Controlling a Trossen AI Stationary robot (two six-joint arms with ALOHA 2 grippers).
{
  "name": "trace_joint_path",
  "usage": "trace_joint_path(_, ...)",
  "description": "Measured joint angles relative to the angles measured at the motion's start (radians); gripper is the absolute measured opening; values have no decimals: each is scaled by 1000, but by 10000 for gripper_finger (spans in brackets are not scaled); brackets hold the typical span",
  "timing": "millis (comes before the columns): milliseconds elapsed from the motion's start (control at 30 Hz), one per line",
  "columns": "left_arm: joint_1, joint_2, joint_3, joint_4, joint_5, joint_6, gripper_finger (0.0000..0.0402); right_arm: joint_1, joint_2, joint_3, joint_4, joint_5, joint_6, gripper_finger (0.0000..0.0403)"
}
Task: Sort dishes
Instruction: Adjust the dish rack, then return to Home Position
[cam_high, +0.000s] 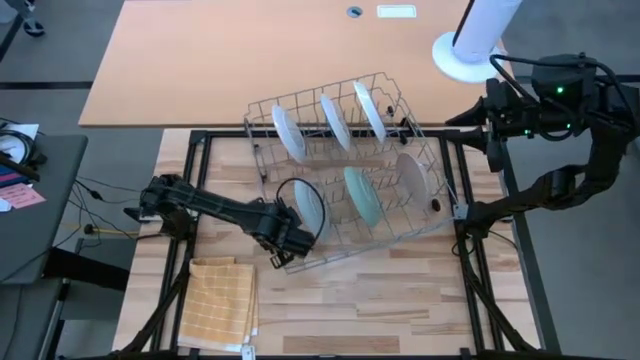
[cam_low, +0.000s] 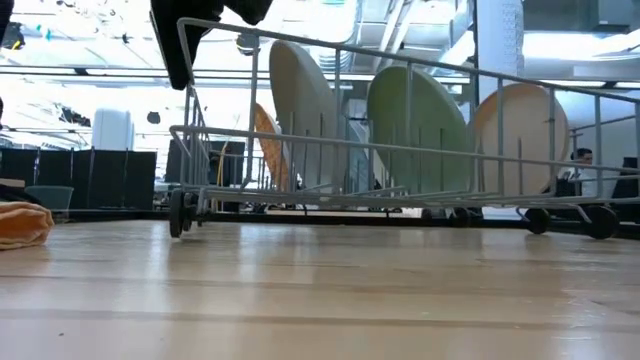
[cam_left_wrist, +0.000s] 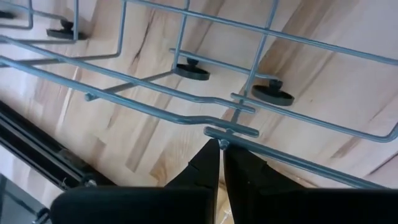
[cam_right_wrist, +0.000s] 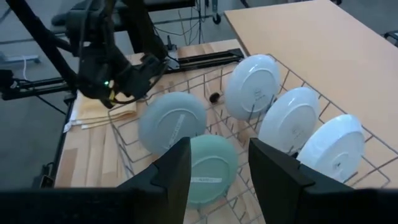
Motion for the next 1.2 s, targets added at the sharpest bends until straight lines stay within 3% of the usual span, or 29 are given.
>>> trace_joint_path(500, 44, -54, 0, -7, 41, 12, 15, 0, -57, -131, 0, -2, -3, 160)
trace_joint_path(833, 39, -186, 2, -6, 113, -62, 15, 0, -115, -170, 0, -5, -5, 157)
trace_joint_path(933, 40, -234, 2, -6, 77, -77, 15, 0, -121, -170, 0, -5, -19, 151)
trace_joint_path(1033, 37, -274, 2, -6, -24, -83, 15, 0, -120, -170, 0, -7, -11, 141)
trace_joint_path(1133, 39, -319, 2, -4, -157, -97, 15, 0, -119, -170, 0, -66, 20, 130)
trace_joint_path(1200, 63, -356, 2, 19, -189, -97, 15, 0, -119, -170, 1, -117, 39, 124)
